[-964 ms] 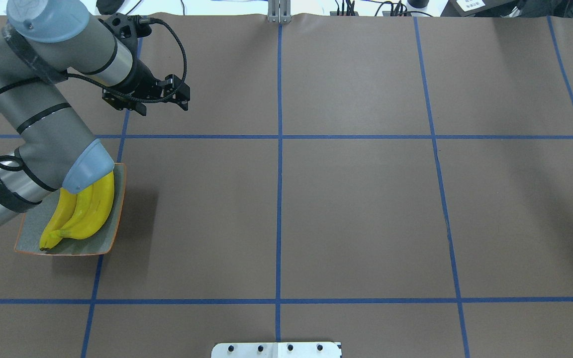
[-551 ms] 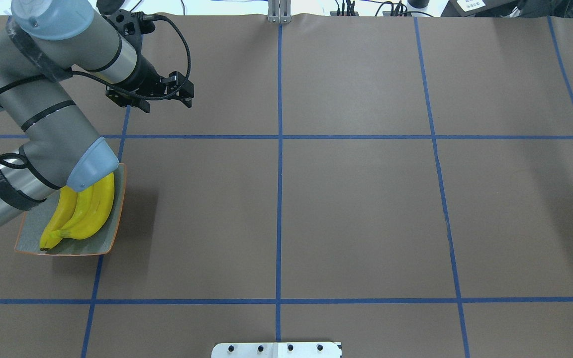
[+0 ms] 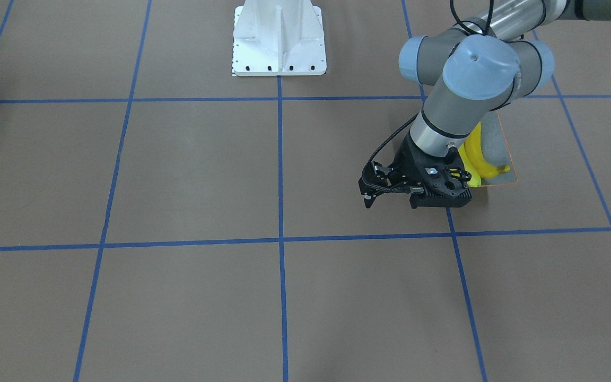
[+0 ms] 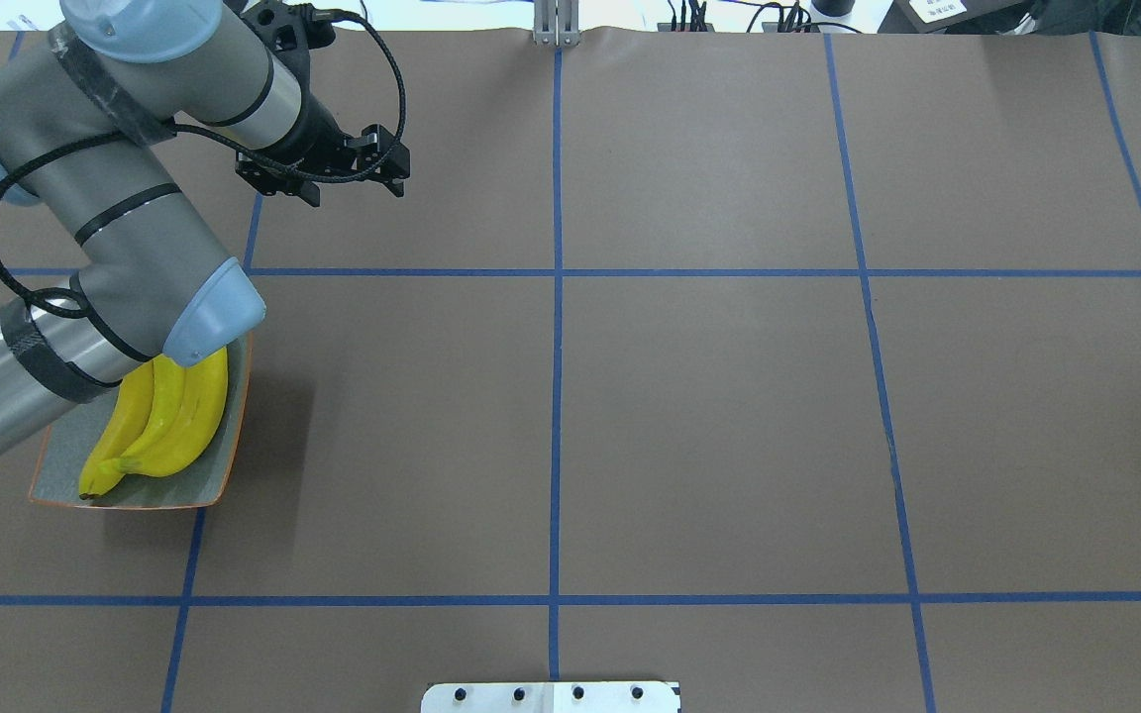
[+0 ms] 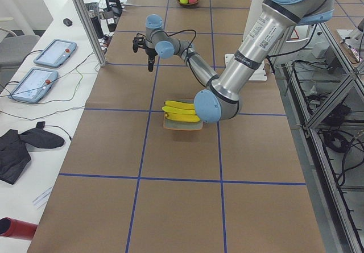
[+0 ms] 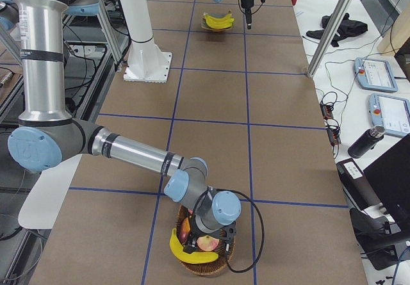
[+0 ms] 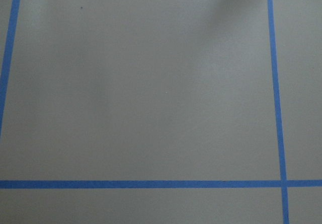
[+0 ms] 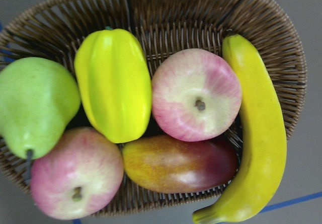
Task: Transfer all bananas from basket to plate
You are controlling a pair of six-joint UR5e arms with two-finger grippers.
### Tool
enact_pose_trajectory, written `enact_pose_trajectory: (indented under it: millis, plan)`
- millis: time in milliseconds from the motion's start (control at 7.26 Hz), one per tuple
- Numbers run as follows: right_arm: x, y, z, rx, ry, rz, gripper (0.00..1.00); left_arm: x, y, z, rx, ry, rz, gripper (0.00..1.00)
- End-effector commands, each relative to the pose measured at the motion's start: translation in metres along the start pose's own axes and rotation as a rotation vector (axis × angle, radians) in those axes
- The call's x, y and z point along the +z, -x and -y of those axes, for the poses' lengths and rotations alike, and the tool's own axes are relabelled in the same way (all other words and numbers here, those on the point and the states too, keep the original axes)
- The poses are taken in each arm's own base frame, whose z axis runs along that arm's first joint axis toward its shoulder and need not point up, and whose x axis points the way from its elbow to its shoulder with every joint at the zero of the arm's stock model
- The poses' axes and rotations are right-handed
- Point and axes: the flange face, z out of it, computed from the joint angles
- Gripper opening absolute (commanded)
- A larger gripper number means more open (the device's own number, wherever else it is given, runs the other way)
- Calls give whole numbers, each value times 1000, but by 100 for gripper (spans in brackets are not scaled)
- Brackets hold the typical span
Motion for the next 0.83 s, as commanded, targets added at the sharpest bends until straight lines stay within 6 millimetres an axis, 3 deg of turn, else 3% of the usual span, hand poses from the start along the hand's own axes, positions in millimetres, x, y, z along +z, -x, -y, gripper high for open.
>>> enact_pose_trajectory:
  millis: [0,689]
  plan:
    - [25,-21,-2,-3,4,-7,99,5,-8,-1,7,-11,9,100]
    - [34,-32,-14,21,12,6,98,5,-10,0,10,-13,8,100]
